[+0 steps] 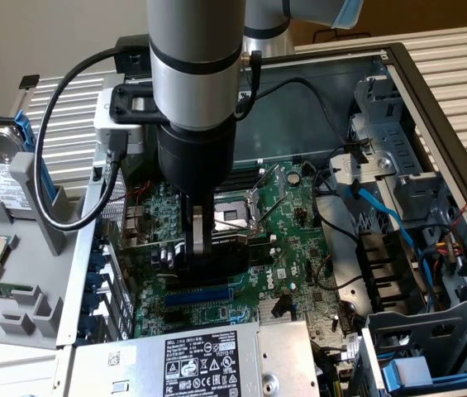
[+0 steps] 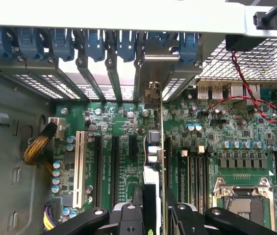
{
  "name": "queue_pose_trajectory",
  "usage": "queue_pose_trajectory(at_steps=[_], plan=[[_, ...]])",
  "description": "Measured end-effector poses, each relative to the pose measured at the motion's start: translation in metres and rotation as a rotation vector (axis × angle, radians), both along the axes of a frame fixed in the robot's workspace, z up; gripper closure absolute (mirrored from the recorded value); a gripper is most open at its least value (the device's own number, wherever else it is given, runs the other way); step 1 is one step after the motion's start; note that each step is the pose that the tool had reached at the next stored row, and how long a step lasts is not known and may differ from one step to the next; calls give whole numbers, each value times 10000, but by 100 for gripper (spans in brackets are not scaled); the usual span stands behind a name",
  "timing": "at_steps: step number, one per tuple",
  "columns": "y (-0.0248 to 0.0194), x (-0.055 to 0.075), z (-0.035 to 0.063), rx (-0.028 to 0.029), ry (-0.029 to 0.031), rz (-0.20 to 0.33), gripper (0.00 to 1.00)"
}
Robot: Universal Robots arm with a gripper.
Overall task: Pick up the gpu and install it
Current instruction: 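Insert the gpu into the slot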
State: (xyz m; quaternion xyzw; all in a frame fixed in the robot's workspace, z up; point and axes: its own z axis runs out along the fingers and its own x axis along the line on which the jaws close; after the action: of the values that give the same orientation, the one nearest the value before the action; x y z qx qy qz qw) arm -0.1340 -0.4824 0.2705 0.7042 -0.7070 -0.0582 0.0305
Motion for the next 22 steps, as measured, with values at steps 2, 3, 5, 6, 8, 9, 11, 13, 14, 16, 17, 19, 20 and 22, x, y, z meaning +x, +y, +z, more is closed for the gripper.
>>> queue_pose_trajectory(at_steps=[2,3,5,6,8,9,11,13,14,16,17,19,20,22], plan=[[0,-1,-1,0,0,1,73],[0,-1,-2,1,-1,1,73],[0,-2,-4,1,-1,1,73],[0,-2,-7,3,-1,1,73],[0,-2,-14,1,0,1,73],[0,-2,-16,-1,2,1,73],[0,-2,-21,1,3,1,73],[0,-3,-29,1,4,1,73],[0,-3,-30,0,4,1,73],[0,-2,-31,-1,5,1,73],[0,-3,-31,-1,5,1,73],[0,-2,-32,1,4,1,73],[0,-3,-32,1,4,1,73],[0,-3,-31,1,4,1,73]])
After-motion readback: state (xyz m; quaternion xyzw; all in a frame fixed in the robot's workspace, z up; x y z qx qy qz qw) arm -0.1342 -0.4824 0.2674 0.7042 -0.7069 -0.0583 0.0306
